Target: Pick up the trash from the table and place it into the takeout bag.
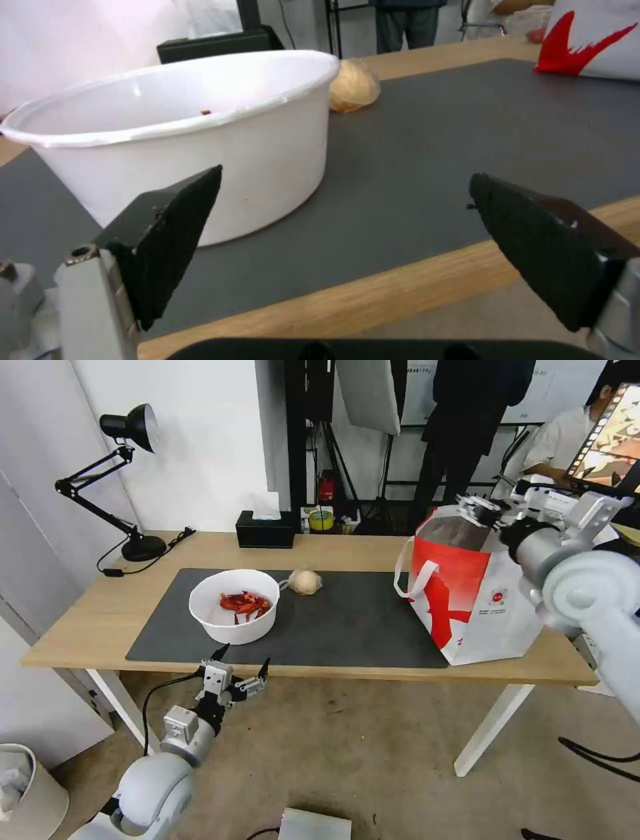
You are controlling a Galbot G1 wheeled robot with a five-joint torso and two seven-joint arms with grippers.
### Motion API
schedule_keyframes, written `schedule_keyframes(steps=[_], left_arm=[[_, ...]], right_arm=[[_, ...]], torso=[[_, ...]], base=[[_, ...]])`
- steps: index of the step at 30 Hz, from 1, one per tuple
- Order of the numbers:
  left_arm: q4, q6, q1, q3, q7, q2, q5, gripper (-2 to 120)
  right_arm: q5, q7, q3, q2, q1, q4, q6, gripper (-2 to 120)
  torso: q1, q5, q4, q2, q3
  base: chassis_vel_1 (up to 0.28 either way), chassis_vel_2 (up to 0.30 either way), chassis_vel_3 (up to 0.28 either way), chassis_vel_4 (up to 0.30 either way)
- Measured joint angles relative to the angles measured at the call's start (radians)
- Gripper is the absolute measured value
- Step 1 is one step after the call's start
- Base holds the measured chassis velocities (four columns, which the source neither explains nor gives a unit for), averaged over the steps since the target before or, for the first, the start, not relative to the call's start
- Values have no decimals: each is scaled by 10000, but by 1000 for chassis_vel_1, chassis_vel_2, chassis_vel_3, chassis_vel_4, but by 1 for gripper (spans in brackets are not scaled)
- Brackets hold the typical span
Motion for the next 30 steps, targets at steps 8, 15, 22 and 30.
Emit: schedule_keyframes(steps=[8, 15, 22, 30], left_arm=[[-22, -10, 10, -18, 1, 58, 4, 100], [-61, -20, 60, -169, 7, 93, -15, 100], [-81, -49, 260, -301, 20, 79, -13, 100], [11, -54, 313, -469, 31, 158, -13, 100]], right_arm=[[-926, -2133, 476, -676, -2237, 1257, 665, 100], [-2163, -2214, 1613, -844, -5437, 2262, 548, 100], [-4108, -2670, 1843, 525, -8411, 1275, 2631, 100], [-4767, -2895, 1830, 899, -9055, 683, 3425, 100]], torso=[[-1, 2, -4, 0, -1], [-1, 0, -3, -1, -2], [-1, 2, -3, -1, -1], [0, -1, -2, 0, -1]], base=[[0, 0, 0, 0], [0, 0, 0, 0], [0, 0, 0, 0], [0, 0, 0, 0]])
